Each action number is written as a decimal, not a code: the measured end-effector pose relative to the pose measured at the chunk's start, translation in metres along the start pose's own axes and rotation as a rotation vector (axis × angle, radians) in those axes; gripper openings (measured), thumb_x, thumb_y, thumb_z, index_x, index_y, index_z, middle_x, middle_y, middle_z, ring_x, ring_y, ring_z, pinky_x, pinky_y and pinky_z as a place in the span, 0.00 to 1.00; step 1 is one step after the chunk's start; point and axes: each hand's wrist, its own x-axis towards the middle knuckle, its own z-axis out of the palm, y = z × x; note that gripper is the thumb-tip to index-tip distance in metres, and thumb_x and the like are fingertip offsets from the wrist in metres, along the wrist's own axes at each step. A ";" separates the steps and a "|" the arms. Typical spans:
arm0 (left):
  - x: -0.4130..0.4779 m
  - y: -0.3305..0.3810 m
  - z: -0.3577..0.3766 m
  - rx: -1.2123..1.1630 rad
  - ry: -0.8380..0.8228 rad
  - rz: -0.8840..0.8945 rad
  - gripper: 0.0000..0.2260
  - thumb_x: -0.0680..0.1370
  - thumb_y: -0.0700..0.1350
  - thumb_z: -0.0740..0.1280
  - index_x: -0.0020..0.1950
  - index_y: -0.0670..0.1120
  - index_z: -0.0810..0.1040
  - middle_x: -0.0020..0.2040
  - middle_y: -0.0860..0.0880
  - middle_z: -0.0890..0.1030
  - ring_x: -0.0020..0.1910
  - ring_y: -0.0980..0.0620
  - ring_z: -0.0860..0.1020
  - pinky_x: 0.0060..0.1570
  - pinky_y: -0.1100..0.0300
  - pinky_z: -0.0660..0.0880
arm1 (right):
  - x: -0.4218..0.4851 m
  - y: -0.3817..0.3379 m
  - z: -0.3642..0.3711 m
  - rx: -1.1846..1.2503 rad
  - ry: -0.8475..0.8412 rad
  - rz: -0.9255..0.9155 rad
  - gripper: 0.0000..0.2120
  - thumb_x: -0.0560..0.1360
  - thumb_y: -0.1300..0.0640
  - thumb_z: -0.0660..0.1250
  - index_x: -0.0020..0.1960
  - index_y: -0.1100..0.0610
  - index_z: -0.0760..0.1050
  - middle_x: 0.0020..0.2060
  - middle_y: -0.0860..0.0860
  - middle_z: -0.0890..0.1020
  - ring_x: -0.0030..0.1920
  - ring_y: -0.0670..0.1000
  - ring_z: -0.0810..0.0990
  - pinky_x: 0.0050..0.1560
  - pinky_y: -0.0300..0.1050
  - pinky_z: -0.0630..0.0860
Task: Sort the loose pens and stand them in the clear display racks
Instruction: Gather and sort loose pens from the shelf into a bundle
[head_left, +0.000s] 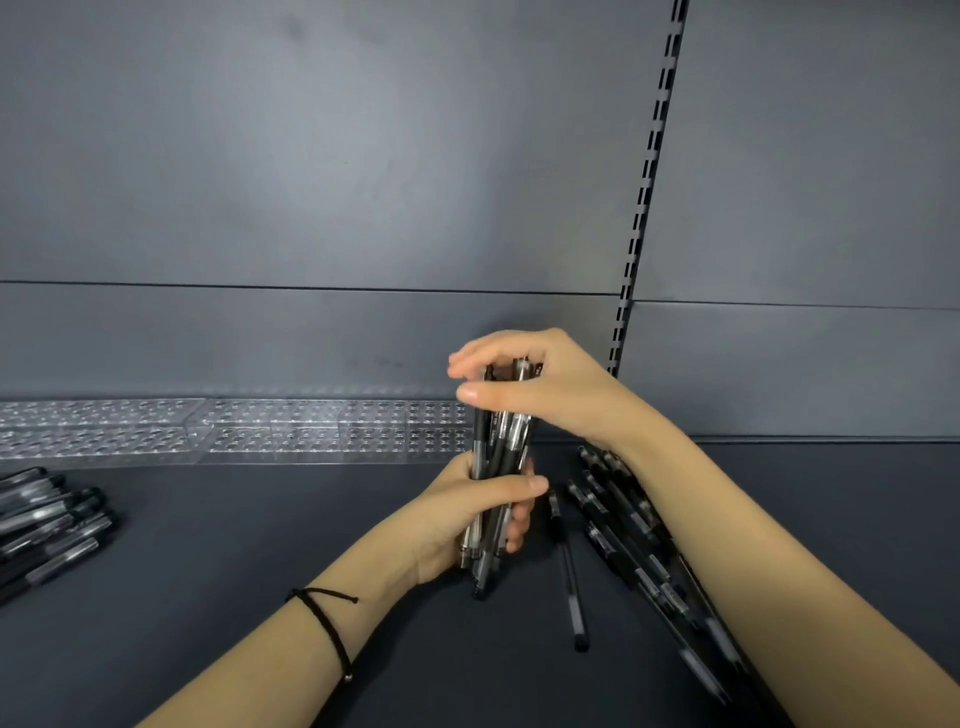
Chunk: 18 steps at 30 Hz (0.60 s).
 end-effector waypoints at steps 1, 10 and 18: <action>0.000 0.000 -0.001 0.015 0.006 0.015 0.07 0.71 0.42 0.72 0.36 0.47 0.75 0.29 0.48 0.73 0.26 0.51 0.71 0.29 0.59 0.71 | -0.001 0.001 0.001 -0.056 0.011 -0.023 0.07 0.70 0.60 0.76 0.48 0.56 0.84 0.51 0.47 0.83 0.54 0.40 0.80 0.60 0.36 0.72; 0.005 -0.005 -0.013 0.170 0.090 0.103 0.07 0.70 0.36 0.74 0.42 0.44 0.77 0.36 0.48 0.80 0.40 0.51 0.80 0.43 0.62 0.76 | -0.012 -0.008 0.023 -0.083 0.055 -0.159 0.20 0.78 0.58 0.67 0.68 0.47 0.71 0.45 0.47 0.81 0.47 0.43 0.78 0.56 0.35 0.72; 0.008 -0.012 -0.018 0.280 0.032 0.076 0.04 0.72 0.43 0.72 0.42 0.48 0.78 0.33 0.46 0.77 0.35 0.50 0.77 0.47 0.56 0.75 | -0.006 0.017 0.026 -0.203 0.155 -0.165 0.13 0.82 0.57 0.59 0.51 0.57 0.83 0.52 0.46 0.79 0.53 0.44 0.78 0.57 0.41 0.73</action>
